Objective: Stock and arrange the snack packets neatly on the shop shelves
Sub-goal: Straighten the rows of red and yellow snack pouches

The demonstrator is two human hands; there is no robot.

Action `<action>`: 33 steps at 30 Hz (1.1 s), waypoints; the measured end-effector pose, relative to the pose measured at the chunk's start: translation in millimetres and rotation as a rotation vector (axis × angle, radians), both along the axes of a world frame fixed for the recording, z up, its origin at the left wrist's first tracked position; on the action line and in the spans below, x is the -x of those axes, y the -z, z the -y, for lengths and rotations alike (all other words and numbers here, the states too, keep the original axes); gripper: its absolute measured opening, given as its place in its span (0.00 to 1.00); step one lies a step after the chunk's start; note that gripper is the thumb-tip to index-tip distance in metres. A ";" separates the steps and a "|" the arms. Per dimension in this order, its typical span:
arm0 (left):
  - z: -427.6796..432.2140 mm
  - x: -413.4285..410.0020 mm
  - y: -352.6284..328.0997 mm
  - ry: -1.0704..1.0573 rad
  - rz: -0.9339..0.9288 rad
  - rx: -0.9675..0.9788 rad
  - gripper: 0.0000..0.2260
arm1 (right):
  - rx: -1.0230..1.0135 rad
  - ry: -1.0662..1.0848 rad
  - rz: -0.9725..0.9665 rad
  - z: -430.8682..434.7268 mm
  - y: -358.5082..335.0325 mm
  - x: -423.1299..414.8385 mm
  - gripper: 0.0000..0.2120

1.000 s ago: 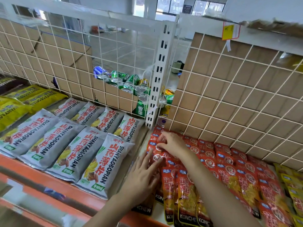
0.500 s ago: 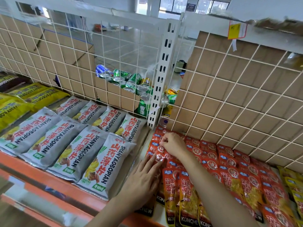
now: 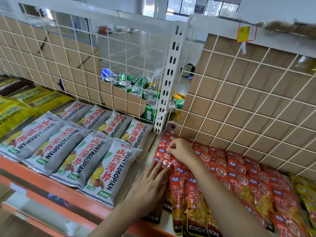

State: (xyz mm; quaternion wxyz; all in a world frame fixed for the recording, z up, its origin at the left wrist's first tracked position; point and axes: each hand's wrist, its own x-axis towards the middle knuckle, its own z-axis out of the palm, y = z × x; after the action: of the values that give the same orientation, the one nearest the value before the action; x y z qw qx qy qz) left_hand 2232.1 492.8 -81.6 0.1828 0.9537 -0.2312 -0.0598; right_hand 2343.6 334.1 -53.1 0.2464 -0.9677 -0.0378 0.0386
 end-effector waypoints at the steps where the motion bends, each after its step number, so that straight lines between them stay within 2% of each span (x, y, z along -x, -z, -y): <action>1: -1.1 0.4 -1.1 0.012 0.009 -0.004 0.31 | -0.010 0.003 0.003 0.2 -0.1 1.3 0.05; 4: -8.8 4.3 -3.1 0.010 0.019 0.040 0.39 | -0.038 0.044 0.096 1.1 -2.7 9.1 0.05; 6: -16.9 7.9 -2.2 -0.004 0.072 0.097 0.39 | -0.030 0.043 0.163 1.4 -7.3 18.1 0.05; 9: -27.8 16.6 2.1 0.051 0.189 0.157 0.22 | -0.014 -0.077 0.093 -0.5 -12.1 33.5 0.08; 11: -31.7 22.3 5.9 0.115 0.197 0.131 0.18 | 0.017 -0.143 0.027 -3.4 -10.9 41.4 0.10; 15: -32.5 29.1 9.9 0.193 0.182 0.055 0.20 | 0.044 -0.153 -0.019 -6.4 -7.3 46.3 0.15; 19: -32.4 29.5 3.2 0.175 0.113 0.037 0.23 | -0.025 -0.113 -0.024 -6.6 -7.7 48.9 0.12; 21: -33.5 28.6 6.1 0.195 0.219 0.068 0.22 | -0.041 -0.099 -0.024 -7.0 -7.8 50.1 0.12; 23: -34.8 29.1 5.3 0.181 0.119 0.065 0.22 | -0.050 -0.087 -0.023 -7.1 -7.4 50.8 0.12; 26: -35.6 29.8 1.4 0.196 0.181 0.005 0.18 | -0.047 -0.083 -0.017 -7.4 -6.7 51.6 0.12; 31: -31.0 28.7 3.3 0.146 0.189 0.039 0.18 | -0.106 -0.050 0.076 -2.7 -7.5 54.6 0.10; 33: -24.0 20.7 -0.6 0.106 0.156 0.131 0.22 | -0.127 0.003 0.141 2.8 -8.7 56.7 0.08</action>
State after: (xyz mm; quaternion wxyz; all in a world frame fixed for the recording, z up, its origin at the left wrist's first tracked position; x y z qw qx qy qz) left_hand 2211.5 516.8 -81.0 0.2227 0.9279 -0.2982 0.0204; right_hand 2286.9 331.3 -44.5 0.3040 -0.9505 -0.0561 -0.0323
